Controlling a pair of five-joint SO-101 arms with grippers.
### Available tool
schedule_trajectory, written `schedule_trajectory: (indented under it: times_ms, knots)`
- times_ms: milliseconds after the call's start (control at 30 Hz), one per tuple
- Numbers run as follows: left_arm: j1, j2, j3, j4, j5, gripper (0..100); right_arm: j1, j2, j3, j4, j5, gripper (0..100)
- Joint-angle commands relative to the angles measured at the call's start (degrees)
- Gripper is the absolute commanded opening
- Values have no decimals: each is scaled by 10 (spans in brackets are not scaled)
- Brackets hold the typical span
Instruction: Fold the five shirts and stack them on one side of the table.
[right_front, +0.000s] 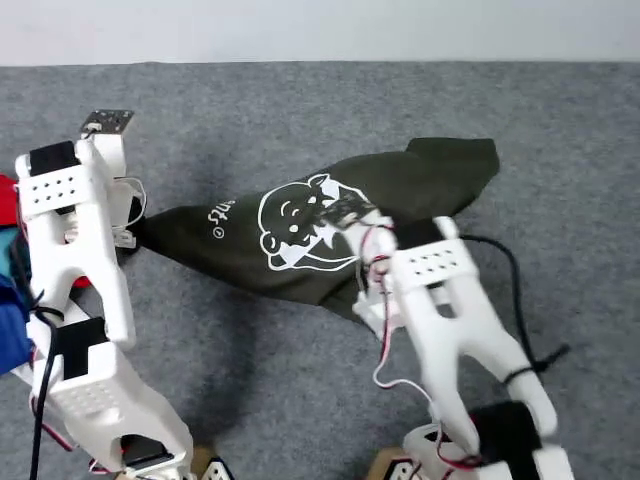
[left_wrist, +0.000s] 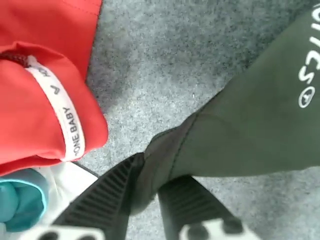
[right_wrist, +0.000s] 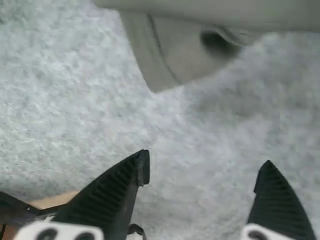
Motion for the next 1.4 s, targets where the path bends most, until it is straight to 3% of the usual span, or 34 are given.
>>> schedule_trajectory:
  times_ms: [0, 500, 833, 1367]
  knots:
    - [-5, -37, -16, -11, -5, 4, -30, 27, -5, -37, -12, 340]
    - [-5, -37, -16, -36, -25, 4, -59, 152, -141, -33, -13, 340]
    - [-5, -36, -16, -42, -25, 4, -61, 263, -236, -1, -69, 340]
    - [-4, -36, -15, -47, -25, 4, -62, 349, -241, -5, -70, 338]
